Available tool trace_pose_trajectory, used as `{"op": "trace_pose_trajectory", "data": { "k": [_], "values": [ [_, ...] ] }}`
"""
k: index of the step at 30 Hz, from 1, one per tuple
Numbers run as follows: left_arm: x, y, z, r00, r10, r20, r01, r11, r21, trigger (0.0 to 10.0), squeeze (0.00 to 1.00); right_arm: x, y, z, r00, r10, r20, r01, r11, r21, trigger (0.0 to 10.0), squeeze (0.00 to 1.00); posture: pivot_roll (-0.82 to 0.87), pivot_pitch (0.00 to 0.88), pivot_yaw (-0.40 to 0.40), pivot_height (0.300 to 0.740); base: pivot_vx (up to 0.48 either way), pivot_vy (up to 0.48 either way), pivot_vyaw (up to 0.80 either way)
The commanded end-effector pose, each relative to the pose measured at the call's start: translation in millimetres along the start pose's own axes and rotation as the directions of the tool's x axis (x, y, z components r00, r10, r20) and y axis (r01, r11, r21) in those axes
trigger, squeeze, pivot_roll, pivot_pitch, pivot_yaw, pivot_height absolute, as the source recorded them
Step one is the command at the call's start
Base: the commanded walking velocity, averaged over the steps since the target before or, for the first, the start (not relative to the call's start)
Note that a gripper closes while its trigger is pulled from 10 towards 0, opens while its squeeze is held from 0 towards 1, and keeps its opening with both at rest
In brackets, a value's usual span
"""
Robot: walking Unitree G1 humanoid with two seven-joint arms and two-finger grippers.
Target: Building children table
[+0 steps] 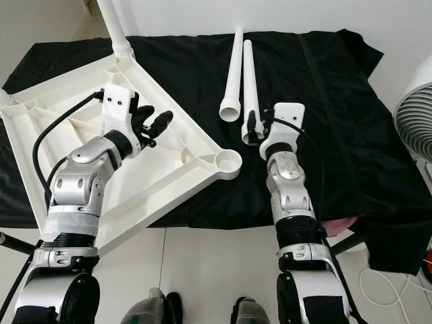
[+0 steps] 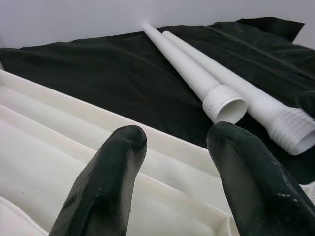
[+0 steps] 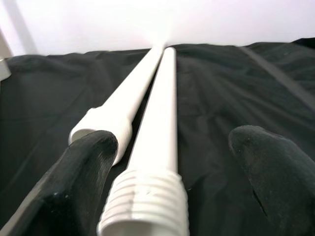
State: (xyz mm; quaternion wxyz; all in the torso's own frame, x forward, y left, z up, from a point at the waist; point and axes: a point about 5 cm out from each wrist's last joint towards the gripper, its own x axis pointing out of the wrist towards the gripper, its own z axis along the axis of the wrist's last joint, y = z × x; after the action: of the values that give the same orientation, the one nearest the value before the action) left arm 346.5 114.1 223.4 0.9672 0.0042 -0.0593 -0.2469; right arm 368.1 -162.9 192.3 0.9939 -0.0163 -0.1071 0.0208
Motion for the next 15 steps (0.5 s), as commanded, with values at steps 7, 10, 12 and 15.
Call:
{"op": "trace_pose_trajectory", "data": {
  "k": [7,10,12,15],
  "values": [
    [-9.1,-21.6,1,0.981,-0.195,0.021,0.196,0.98,-0.035,10.0,0.0,7.5,12.5,-13,0.992,0.114,-0.048,-0.112,0.993,0.041,10.0,0.0,-0.07,0.139,0.106,0.74,0.0,0.0,0.0],
    [-10.5,-24.8,6,0.976,-0.214,0.027,0.215,0.977,-0.007,10.0,0.0,13.2,13.9,-17,0.99,0.115,-0.081,-0.111,0.992,0.057,10.0,0.0,-0.06,0.134,0.101,0.74,0.0,0.0,0.0],
    [-10.9,-25.8,7,0.975,-0.219,0.029,0.219,0.976,0.001,10.0,0.0,15.2,14.6,-19,0.989,0.115,-0.092,-0.11,0.992,0.058,10.0,0.0,-0.06,0.134,0.101,0.74,0.0,0.0,0.0],
    [-11.1,-26.4,7,0.975,-0.221,0.025,0.221,0.975,0.01,10.0,0.0,18.5,17.0,-21,0.986,0.121,-0.112,-0.116,0.992,0.049,10.0,0.0,-0.05,0.131,0.103,0.74,0.0,0.0,0.0]
  ]
}}
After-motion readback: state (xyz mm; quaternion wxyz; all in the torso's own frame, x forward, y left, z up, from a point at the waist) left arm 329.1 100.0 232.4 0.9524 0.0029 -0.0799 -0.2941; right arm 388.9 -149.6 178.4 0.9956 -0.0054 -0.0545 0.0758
